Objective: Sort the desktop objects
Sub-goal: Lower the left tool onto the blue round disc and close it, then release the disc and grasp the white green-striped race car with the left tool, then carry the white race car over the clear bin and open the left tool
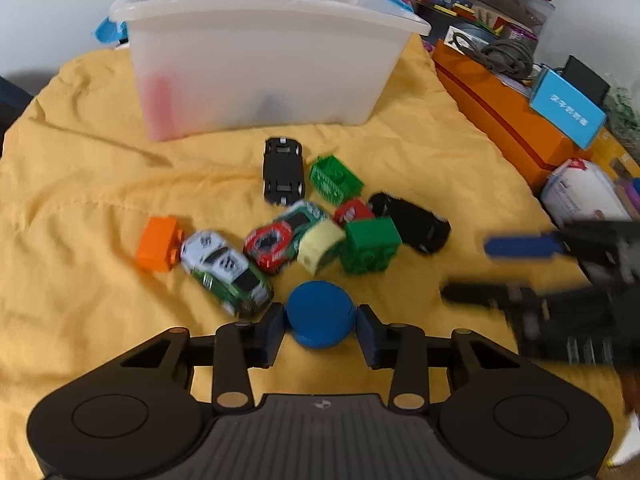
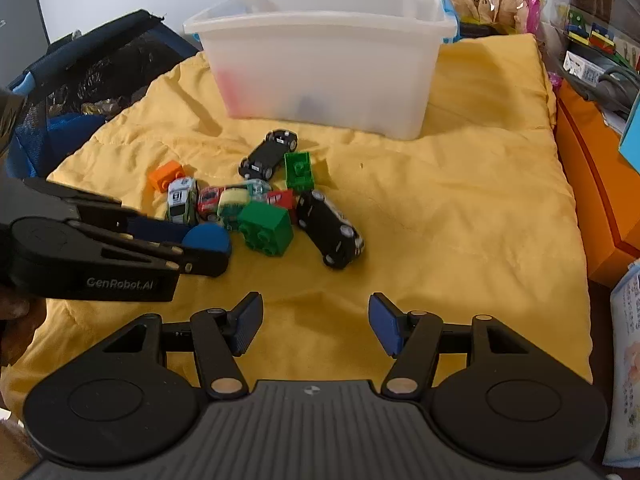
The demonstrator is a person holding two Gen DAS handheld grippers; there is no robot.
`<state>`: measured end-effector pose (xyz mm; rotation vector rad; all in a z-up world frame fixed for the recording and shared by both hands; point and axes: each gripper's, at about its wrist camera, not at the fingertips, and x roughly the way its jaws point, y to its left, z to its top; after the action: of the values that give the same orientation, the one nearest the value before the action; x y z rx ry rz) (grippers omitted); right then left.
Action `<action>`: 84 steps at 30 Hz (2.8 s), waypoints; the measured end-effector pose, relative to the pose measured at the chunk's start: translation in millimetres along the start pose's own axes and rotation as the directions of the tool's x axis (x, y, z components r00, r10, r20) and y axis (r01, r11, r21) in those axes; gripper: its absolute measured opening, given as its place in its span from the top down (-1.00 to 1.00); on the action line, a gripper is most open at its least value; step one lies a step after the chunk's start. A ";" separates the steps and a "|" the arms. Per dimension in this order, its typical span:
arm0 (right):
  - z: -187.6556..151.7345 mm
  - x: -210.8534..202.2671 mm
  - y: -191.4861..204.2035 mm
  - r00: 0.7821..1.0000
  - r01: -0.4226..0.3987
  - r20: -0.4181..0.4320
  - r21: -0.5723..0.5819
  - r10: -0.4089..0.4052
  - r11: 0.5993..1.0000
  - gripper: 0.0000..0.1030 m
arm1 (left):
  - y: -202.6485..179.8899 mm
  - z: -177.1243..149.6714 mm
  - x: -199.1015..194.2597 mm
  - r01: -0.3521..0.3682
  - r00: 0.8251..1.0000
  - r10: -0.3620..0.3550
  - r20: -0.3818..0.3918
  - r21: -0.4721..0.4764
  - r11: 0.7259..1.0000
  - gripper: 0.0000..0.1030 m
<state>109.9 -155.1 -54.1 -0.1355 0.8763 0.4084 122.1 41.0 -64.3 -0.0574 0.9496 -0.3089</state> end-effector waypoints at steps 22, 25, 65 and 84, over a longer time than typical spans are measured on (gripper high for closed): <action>17.0 1.5 -3.8 0.996 0.089 0.038 -0.194 -0.083 0.977 0.58 | 45.9 27.7 4.2 -0.062 0.998 0.058 -0.024 -0.233 0.971 0.01; -0.8 2.6 13.1 0.989 0.147 0.035 -0.345 -0.144 0.927 0.58 | 42.7 32.6 13.4 -0.098 0.995 0.093 -0.033 -0.220 0.971 0.02; 19.5 -0.9 -0.9 1.000 -0.024 -0.007 -0.067 0.024 0.997 0.35 | 34.9 44.7 -82.1 -0.109 0.968 0.111 0.225 -0.020 0.994 0.36; 214.6 -4.9 -2.9 0.945 0.039 0.323 0.037 -0.049 0.999 0.35 | 58.1 212.0 -33.3 -0.262 0.910 0.220 0.353 0.075 0.962 0.36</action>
<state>262.4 -99.0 86.2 -0.0569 0.5529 0.3628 288.9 87.6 75.2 0.1152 0.5820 -0.1196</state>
